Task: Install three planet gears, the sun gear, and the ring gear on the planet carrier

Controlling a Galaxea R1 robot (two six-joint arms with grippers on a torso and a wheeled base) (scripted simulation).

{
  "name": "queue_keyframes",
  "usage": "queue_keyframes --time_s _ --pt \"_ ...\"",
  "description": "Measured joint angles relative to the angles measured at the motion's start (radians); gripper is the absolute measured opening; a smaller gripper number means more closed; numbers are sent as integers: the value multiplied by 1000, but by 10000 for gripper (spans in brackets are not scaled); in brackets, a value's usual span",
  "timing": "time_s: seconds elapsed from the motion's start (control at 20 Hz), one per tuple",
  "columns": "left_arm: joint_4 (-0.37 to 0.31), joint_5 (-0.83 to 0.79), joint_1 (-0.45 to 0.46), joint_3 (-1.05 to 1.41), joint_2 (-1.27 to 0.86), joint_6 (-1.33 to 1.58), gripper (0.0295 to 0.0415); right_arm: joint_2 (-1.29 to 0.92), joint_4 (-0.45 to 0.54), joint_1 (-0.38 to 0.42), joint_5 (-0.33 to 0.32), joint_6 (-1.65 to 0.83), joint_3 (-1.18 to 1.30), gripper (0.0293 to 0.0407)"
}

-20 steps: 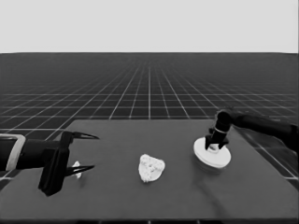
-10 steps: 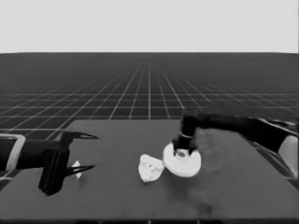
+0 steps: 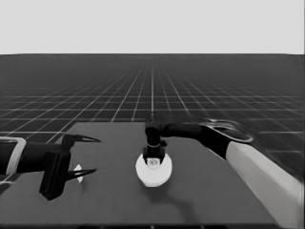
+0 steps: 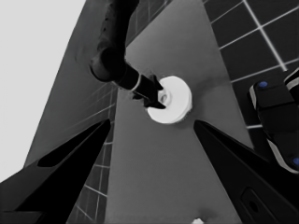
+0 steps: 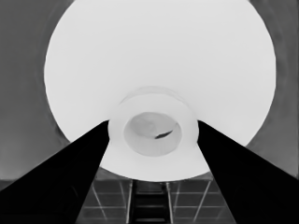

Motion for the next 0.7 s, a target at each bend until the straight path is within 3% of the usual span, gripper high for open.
queue_keyframes --time_s 0.7 --pt "0 0 0 0 0 0 385 7 -31 -40 12 27 -24 350"
